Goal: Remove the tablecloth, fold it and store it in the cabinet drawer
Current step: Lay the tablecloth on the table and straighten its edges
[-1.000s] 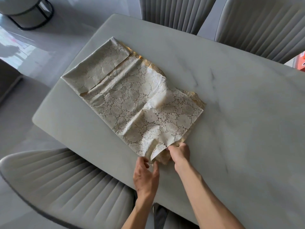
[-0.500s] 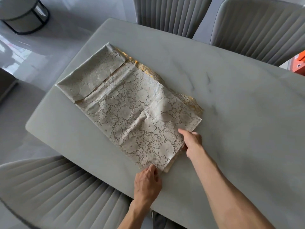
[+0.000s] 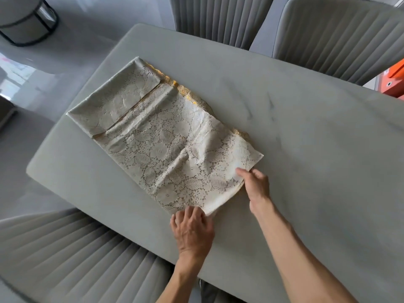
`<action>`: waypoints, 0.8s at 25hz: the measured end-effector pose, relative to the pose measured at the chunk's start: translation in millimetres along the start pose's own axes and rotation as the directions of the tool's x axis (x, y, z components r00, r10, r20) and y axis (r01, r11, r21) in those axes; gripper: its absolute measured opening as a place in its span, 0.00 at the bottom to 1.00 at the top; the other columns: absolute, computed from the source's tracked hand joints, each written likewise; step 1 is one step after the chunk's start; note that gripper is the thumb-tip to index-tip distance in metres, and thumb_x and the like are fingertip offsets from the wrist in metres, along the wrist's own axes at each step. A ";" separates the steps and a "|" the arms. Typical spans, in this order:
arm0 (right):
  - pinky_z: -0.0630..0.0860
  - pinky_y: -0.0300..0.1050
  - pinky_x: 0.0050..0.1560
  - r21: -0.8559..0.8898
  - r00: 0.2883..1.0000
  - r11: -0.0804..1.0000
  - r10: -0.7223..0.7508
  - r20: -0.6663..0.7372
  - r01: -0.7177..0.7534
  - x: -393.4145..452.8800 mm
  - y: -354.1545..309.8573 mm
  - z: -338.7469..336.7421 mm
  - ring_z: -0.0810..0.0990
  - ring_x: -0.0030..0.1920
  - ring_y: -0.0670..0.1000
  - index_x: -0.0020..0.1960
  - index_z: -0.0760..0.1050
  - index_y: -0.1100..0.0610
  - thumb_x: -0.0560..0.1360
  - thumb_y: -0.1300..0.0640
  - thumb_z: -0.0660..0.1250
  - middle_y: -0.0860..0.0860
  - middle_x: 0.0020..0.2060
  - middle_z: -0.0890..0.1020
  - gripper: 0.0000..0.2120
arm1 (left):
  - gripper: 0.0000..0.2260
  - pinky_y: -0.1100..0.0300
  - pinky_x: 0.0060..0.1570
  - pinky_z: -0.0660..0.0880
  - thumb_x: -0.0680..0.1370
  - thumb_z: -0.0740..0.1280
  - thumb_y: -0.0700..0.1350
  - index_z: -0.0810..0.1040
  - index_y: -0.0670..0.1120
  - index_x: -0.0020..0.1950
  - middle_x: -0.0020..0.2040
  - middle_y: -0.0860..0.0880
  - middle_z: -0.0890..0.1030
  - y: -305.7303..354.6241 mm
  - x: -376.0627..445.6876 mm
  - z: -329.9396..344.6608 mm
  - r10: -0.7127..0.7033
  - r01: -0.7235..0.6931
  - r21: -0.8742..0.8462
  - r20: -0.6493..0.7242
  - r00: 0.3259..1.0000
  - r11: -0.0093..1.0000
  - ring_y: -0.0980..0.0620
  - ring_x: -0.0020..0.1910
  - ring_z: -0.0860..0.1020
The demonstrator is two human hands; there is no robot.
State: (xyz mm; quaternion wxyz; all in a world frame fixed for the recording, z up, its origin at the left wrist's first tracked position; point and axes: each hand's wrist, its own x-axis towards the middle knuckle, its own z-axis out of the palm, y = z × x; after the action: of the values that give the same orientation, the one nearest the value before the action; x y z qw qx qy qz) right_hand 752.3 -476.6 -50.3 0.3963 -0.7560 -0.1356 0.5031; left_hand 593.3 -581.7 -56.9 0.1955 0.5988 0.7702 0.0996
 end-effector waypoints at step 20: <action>0.72 0.53 0.62 -0.599 0.876 0.662 -0.457 0.152 0.450 -24.4 16.7 14.9 0.74 0.63 0.60 0.72 0.67 0.57 0.71 0.54 0.74 0.57 0.68 0.73 0.32 | 0.19 0.53 0.45 0.81 0.71 0.76 0.44 0.77 0.41 0.59 0.49 0.44 0.84 2.2 84.8 -24.6 -0.582 0.697 -0.714 0.540 0.608 0.067 0.46 0.44 0.83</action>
State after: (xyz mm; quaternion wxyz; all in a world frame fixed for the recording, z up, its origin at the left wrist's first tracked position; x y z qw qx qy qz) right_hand 725.0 -495.3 -49.3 0.2399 -0.7881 -0.4739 0.3111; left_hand 567.3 -497.6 -49.3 0.5420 0.0011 0.7609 0.3567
